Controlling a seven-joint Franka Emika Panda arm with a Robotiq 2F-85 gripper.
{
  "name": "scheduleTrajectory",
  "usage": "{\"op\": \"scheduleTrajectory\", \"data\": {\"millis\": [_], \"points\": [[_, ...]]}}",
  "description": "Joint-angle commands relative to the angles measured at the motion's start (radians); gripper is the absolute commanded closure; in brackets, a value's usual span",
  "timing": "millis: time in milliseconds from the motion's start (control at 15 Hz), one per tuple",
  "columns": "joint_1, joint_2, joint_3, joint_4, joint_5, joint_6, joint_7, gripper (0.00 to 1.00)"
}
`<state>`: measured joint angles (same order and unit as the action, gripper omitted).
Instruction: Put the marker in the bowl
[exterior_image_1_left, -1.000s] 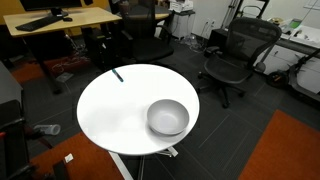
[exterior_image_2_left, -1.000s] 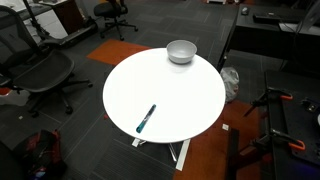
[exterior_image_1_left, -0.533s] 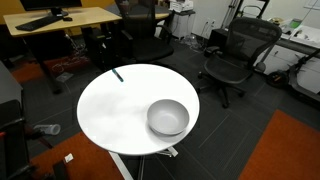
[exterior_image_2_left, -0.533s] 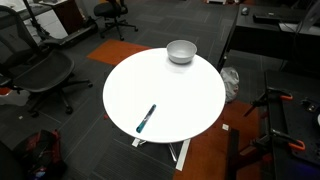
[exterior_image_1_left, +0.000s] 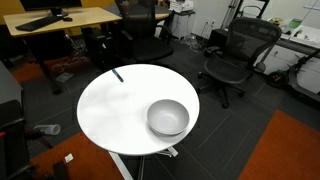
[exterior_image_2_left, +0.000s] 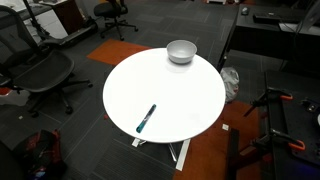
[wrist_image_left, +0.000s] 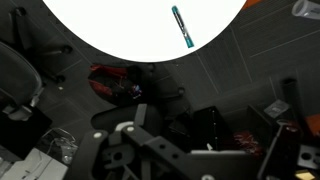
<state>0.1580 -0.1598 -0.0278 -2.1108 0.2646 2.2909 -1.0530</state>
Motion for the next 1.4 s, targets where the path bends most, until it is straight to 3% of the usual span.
{"op": "scheduleTrajectory", "data": {"millis": [0,600,1333], "points": [[0.018,0.029,0.031,-0.007,0.05,0.041,-0.134,0.0],[0.019,0.14,0.117,-0.012,0.045,0.141,-0.218,0.0],[-0.001,0.307,0.167,-0.003,-0.038,0.191,-0.17,0.0]]}}
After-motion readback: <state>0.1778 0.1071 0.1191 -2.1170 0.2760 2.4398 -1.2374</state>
